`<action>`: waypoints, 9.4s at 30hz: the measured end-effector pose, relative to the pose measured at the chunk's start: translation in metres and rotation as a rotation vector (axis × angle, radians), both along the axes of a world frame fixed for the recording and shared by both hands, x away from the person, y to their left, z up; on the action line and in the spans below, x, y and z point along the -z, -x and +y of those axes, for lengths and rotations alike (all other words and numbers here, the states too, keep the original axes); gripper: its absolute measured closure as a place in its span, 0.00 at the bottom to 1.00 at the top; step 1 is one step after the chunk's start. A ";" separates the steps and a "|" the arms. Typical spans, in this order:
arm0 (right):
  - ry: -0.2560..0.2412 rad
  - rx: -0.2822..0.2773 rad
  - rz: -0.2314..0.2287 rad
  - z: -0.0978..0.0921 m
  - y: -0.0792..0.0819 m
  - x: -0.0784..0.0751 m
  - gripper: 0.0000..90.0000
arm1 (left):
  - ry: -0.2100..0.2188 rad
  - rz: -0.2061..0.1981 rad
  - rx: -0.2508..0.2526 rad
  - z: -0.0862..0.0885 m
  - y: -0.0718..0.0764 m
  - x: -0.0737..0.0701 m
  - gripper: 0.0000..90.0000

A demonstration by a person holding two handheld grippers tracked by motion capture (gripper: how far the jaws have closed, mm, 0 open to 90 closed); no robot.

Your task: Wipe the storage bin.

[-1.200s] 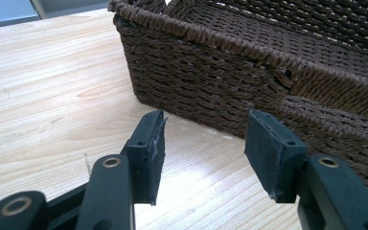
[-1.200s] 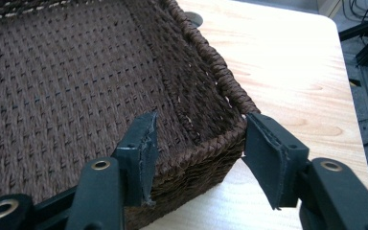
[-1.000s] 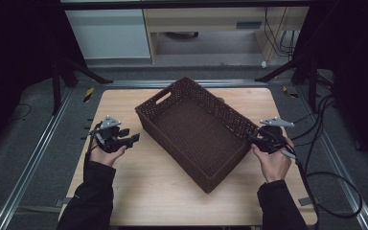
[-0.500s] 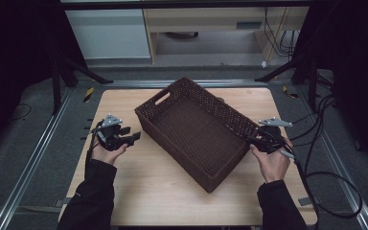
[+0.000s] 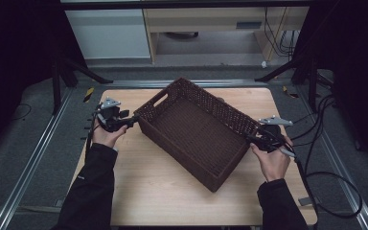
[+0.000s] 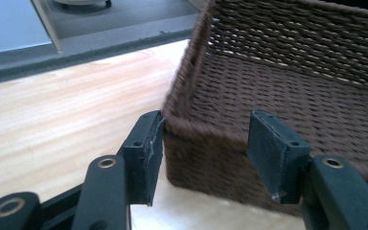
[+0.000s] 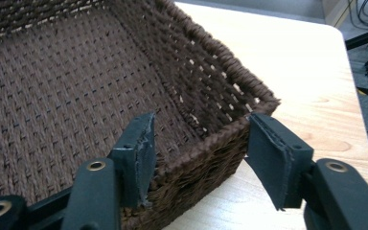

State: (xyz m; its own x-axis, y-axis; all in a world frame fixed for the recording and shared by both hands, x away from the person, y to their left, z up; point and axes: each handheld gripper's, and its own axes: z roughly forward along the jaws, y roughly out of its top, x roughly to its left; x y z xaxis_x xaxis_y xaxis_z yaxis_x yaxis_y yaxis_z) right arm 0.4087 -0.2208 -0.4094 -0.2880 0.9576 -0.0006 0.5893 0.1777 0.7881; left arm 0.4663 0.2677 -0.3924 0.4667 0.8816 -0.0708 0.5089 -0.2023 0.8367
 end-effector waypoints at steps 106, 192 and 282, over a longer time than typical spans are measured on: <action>0.003 -0.100 0.060 0.007 -0.011 0.014 0.67 | -0.141 0.137 0.050 -0.024 0.046 0.028 0.74; -0.024 -0.192 0.164 0.004 -0.007 0.016 0.63 | -0.082 0.161 -0.110 0.069 0.101 0.056 0.89; -0.049 -0.247 0.176 0.017 -0.009 0.016 0.72 | -0.074 0.067 0.107 0.038 0.066 0.031 0.91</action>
